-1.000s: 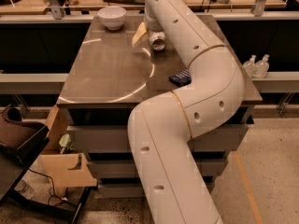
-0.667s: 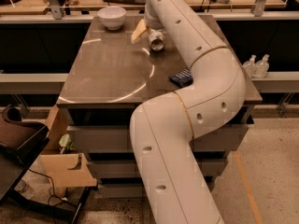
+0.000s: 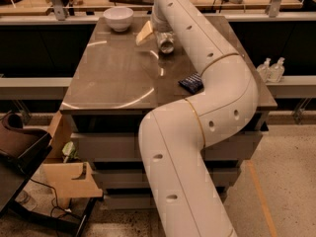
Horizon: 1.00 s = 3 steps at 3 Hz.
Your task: Place 7up can upright
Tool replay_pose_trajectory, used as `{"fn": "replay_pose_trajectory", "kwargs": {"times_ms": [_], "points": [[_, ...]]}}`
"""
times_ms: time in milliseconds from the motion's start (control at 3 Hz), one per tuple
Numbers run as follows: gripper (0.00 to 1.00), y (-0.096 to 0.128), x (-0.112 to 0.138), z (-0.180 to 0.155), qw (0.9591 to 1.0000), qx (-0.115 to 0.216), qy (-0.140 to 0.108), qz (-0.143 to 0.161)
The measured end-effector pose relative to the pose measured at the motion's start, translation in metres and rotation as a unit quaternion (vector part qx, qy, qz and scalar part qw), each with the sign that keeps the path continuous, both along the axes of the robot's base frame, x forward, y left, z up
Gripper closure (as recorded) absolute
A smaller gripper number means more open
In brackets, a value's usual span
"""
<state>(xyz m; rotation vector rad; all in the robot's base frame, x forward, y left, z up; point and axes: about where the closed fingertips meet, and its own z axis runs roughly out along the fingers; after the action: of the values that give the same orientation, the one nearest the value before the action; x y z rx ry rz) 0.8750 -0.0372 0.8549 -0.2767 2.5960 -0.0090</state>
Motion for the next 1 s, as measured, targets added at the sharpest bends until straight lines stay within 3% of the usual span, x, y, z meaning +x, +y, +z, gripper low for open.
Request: {"fn": "replay_pose_trajectory", "kwargs": {"times_ms": [333, 1000], "points": [[0.00, -0.003, 0.005, -0.007, 1.0000, -0.002, -0.004, -0.001], [0.42, -0.006, 0.009, -0.018, 0.9999, -0.010, 0.000, -0.004]]}}
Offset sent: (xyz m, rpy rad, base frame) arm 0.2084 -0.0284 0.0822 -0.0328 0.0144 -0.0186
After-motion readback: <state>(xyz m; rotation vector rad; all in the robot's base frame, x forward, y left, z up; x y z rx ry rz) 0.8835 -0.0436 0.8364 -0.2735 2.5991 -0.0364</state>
